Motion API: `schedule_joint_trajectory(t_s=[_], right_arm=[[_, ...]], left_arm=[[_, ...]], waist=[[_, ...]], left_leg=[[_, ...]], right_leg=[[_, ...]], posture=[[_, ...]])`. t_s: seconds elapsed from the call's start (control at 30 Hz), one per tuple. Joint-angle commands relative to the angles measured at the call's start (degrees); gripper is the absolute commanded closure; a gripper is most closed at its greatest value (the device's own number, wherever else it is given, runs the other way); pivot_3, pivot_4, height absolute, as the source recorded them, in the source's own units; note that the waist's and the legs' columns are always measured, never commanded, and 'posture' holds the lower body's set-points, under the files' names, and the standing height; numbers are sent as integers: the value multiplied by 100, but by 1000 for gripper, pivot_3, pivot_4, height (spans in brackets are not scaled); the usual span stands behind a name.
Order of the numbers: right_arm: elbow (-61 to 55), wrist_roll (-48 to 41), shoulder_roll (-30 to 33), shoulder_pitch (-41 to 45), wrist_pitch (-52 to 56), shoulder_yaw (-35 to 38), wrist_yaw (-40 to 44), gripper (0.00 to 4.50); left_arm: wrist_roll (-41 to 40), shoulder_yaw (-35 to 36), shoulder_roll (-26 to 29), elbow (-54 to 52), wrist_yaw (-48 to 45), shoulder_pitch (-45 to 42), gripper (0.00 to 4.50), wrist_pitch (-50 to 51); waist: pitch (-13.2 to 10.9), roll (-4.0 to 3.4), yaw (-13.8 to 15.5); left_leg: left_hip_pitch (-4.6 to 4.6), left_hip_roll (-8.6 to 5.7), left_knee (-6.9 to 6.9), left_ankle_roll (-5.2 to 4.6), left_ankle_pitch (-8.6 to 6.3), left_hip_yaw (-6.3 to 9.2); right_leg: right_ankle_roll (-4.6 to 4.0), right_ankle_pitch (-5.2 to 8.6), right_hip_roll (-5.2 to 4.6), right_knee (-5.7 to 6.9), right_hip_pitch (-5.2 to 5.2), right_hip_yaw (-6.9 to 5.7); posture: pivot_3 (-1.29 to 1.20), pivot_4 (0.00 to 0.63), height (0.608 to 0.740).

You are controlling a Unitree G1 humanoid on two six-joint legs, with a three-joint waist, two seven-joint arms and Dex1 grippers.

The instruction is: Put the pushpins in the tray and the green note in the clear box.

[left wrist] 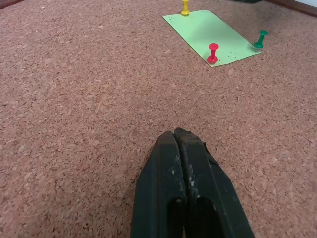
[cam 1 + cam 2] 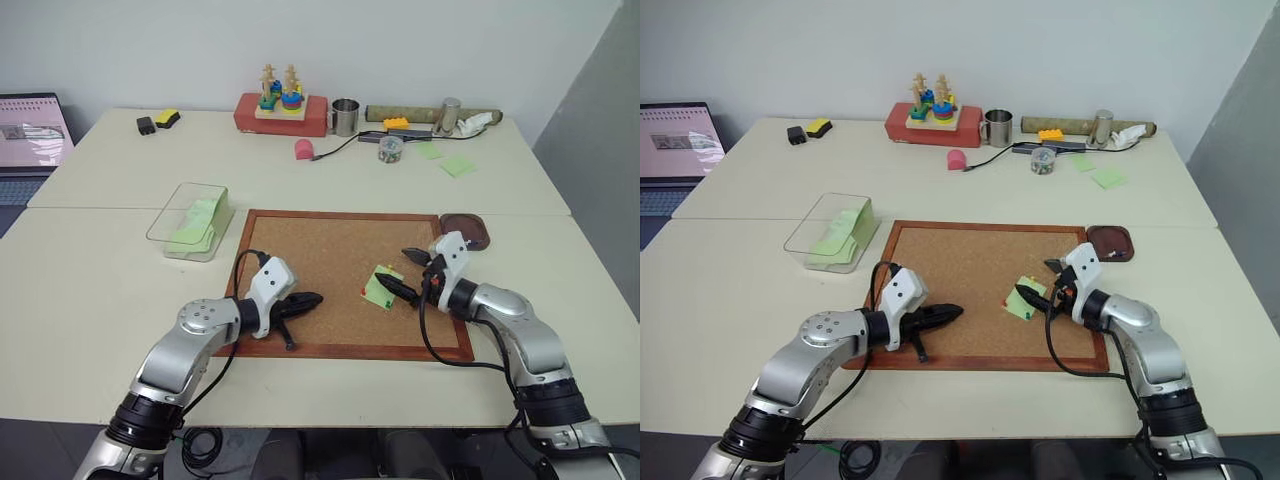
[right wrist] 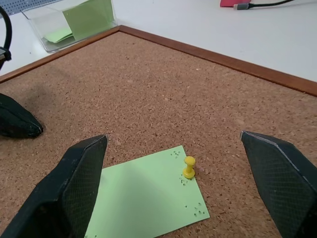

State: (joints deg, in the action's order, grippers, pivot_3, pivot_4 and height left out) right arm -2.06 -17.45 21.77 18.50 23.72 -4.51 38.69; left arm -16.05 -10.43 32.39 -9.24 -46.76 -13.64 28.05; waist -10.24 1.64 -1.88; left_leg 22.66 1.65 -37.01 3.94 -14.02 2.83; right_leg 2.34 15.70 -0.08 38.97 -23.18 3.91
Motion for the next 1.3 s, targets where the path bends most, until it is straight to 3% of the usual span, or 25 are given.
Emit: schedule_joint_trajectory(t_s=[0.03,0.2,0.5,0.87,1.3], right_arm=[[39,-3,-87,151,-133,19,30,0],[335,114,-165,252,-264,-21,41,0],[620,203,-251,340,-352,-45,37,2229],[729,316,-288,368,-382,-59,22,4423],[-6,-106,-287,242,-249,153,145,4423]], left_arm=[[178,-187,97,73,-65,218,4494,71],[182,-108,69,11,-18,257,4494,43],[156,-33,47,-100,-2,283,4500,89],[168,-12,34,-129,6,237,4500,96],[275,-70,77,-67,23,232,4500,135]], waist=[[1,-1,0],[1,-1,-1],[1,-1,-2],[1,-1,-3],[1,-2,-2]], left_leg=[[-1,0,1,0,0,0],[-2,1,2,0,0,0],[-2,1,2,0,0,1],[-2,1,2,0,0,0],[0,1,3,0,0,0]], right_leg=[[-1,0,0,0,0,0],[-2,-1,0,0,0,0],[-7,-4,0,0,0,-1],[-7,-4,0,0,0,0],[-7,-4,0,1,-1,0]], posture=[[0,150,740],[0,150,740],[0,150,740],[0,150,740],[0,150,740]])
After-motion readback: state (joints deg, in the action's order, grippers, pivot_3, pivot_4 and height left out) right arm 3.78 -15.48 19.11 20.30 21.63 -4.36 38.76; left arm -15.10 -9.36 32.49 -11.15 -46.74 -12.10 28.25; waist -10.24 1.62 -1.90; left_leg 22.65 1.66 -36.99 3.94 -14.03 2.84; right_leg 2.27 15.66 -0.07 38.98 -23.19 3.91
